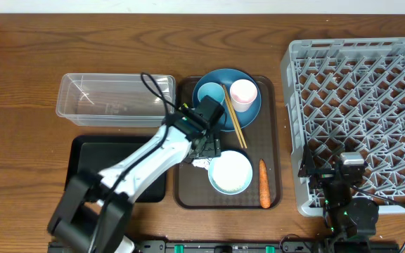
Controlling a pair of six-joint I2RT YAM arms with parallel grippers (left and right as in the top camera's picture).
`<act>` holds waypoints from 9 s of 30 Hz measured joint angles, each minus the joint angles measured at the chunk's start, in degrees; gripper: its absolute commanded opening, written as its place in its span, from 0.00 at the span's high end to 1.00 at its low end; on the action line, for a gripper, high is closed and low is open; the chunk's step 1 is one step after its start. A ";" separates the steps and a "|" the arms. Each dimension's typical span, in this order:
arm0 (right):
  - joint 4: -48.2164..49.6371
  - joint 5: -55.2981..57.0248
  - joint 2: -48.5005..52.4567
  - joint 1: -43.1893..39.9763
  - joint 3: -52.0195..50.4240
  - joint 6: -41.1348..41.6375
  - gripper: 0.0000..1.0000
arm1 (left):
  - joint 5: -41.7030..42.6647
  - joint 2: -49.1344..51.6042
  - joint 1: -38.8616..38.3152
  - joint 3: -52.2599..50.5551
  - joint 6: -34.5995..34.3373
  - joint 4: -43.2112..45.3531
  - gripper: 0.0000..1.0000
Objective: Sort waste into correct bins and load items into the dishwasher rack
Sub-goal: 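Close the left gripper on the white tissue on the brown tray, then carry the tissue left and release it into the clear bin, then reach the left gripper back and grasp the foil snack wrapper, then move the wrapper left and drop it onto the black tray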
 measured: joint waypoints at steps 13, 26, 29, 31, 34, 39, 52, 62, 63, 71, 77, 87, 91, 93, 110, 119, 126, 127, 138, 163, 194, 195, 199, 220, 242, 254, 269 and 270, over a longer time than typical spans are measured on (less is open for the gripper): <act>0.02 0.02 0.00 0.00 0.00 0.00 0.01 | -0.20 -1.86 0.48 -0.04 10.80 0.87 0.11; 0.00 0.00 0.00 0.00 0.00 0.00 0.01 | 0.48 -13.25 6.40 0.26 44.30 -8.72 0.02; 0.00 0.02 0.00 0.00 0.00 0.00 0.01 | 1.84 -11.21 6.34 0.26 50.05 -8.52 0.02; 0.00 0.02 0.00 0.00 0.02 0.00 0.01 | 2.47 -9.35 6.34 0.26 52.65 -8.04 0.02; 0.00 0.00 0.00 0.00 0.00 0.00 0.01 | 2.95 -6.75 6.34 0.26 54.55 -6.69 0.02; 0.00 0.02 0.00 0.00 0.02 0.00 0.01 | 4.42 -3.41 5.49 0.26 57.35 -4.37 0.02; 0.00 0.02 0.00 0.00 0.00 0.00 0.01 | 6.10 4.90 2.10 0.26 61.92 1.29 0.00; 0.02 0.02 0.00 0.00 0.02 0.00 0.01 | 6.08 6.58 2.10 0.26 62.16 1.97 0.89; 0.00 0.02 0.00 0.00 0.00 0.00 0.01 | 6.10 6.56 2.10 0.26 62.07 1.79 0.93; 0.00 0.00 0.00 0.00 0.00 0.00 0.01 | 6.08 2.01 2.10 0.26 61.88 0.26 0.94; 0.00 0.02 0.00 0.00 0.02 0.00 0.01 | 6.08 -10.03 2.10 0.26 59.67 0.04 0.94; 0.00 0.02 0.00 0.00 0.00 0.00 0.01 | -2.58 -24.17 6.60 0.28 50.40 1.01 0.94; 0.00 0.00 0.02 0.00 0.00 0.00 0.01 | -5.73 -25.55 13.40 0.28 45.48 3.72 0.94; 0.00 0.02 0.00 0.00 0.00 0.00 0.01 | -6.49 -25.11 16.81 0.28 43.56 5.16 0.94; 0.00 0.02 0.00 0.00 0.00 0.00 0.01 | -5.88 -4.46 27.87 0.28 37.05 12.96 0.14; 0.00 0.00 0.00 0.00 0.02 0.00 0.01 | -4.35 -9.38 27.87 0.28 34.32 13.16 0.04; 0.00 0.02 0.00 0.00 0.00 0.00 0.01 | 4.70 -24.28 27.85 0.85 26.95 0.00 0.03; 0.02 0.00 0.00 0.00 0.00 0.00 0.01 | 6.03 -25.97 27.63 1.03 25.38 -2.21 0.03; 0.00 0.02 0.00 0.00 0.00 0.00 0.01 | 8.63 -28.52 17.18 -3.06 14.99 -4.35 0.03; 0.00 0.02 0.00 0.00 0.02 0.00 0.01 | -3.87 -7.37 0.74 -11.39 1.95 17.81 0.20; 0.02 0.00 0.00 0.00 0.00 0.00 0.01 | -6.67 -8.17 0.74 -11.45 1.68 20.37 0.48; 0.00 0.02 0.00 0.00 0.00 0.00 0.01 | -6.84 -8.76 0.74 -11.45 1.66 20.39 0.48; 0.00 0.02 0.00 0.00 0.00 0.00 0.01 | -7.26 -8.70 0.74 -11.45 1.51 20.41 0.47; 0.00 0.00 0.00 0.00 0.00 0.00 0.01 | -10.54 1.29 0.74 -11.50 -0.26 27.71 0.59; 0.00 0.00 0.00 0.00 0.00 0.00 0.01 | -12.52 1.29 0.74 -11.50 -0.26 27.50 0.94; 0.02 0.02 0.02 0.00 0.02 0.00 0.01 | -12.17 -12.09 0.74 -11.61 -0.24 17.11 0.94; 0.00 0.00 0.02 0.00 0.00 0.00 0.01 | -12.15 -28.89 13.42 -11.61 -2.71 -6.88 0.94; 0.02 0.02 0.02 0.00 0.00 0.00 0.01 | -12.20 -28.89 14.47 -11.61 -2.84 -7.45 0.94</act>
